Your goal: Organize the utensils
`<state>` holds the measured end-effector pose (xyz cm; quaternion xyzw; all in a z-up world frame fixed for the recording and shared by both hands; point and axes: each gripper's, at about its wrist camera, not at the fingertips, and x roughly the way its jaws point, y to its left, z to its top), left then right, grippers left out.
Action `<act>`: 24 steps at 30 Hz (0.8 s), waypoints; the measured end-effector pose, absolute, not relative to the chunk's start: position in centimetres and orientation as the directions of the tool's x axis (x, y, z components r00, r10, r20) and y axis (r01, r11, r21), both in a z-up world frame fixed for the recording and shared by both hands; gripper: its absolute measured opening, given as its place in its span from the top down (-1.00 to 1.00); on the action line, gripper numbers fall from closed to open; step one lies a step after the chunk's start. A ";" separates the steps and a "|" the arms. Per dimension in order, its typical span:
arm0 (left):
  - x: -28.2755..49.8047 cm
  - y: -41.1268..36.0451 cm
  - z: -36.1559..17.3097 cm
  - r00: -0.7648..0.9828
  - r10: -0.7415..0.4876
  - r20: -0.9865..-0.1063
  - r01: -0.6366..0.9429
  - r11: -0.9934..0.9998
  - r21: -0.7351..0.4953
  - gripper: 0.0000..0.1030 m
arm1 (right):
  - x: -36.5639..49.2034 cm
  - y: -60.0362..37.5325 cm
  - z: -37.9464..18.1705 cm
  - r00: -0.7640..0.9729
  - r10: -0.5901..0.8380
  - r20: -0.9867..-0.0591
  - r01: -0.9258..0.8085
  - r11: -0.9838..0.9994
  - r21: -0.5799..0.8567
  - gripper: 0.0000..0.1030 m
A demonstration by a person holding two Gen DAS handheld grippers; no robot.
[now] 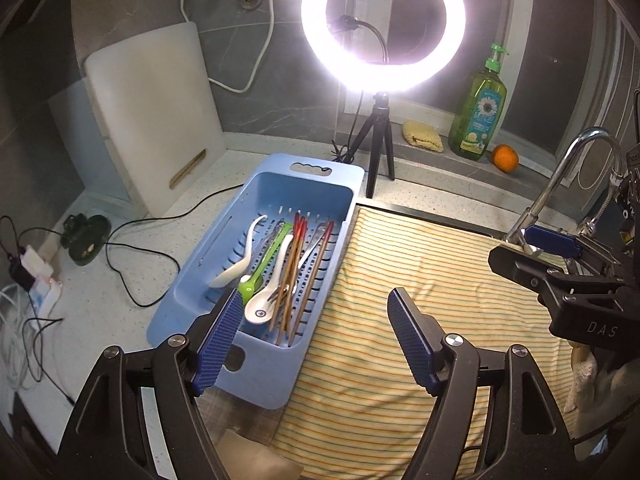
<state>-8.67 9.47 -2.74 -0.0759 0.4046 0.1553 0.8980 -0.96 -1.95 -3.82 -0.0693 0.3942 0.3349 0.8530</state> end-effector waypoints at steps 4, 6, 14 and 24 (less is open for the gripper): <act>-9.1 8.9 -2.7 0.629 0.218 -0.746 -0.344 0.939 -0.015 -0.45 | -1.5 -2.6 -3.5 0.472 0.520 -0.712 -0.630 0.764 0.140 -0.55; -9.1 8.6 -2.6 0.630 0.222 -0.744 -0.345 0.939 -0.012 -0.45 | -1.8 -2.9 -3.5 0.474 0.520 -0.710 -0.632 0.763 0.136 -0.56; -9.1 7.7 -2.5 0.628 0.227 -0.744 -0.337 0.942 0.003 -0.45 | -2.0 -3.8 -3.4 0.479 0.524 -0.704 -0.620 0.770 0.151 -0.56; -9.2 7.6 -2.2 0.626 0.226 -0.747 -0.333 0.943 0.006 -0.46 | -1.8 -3.9 -3.7 0.462 0.532 -0.710 -0.607 0.773 0.184 -0.57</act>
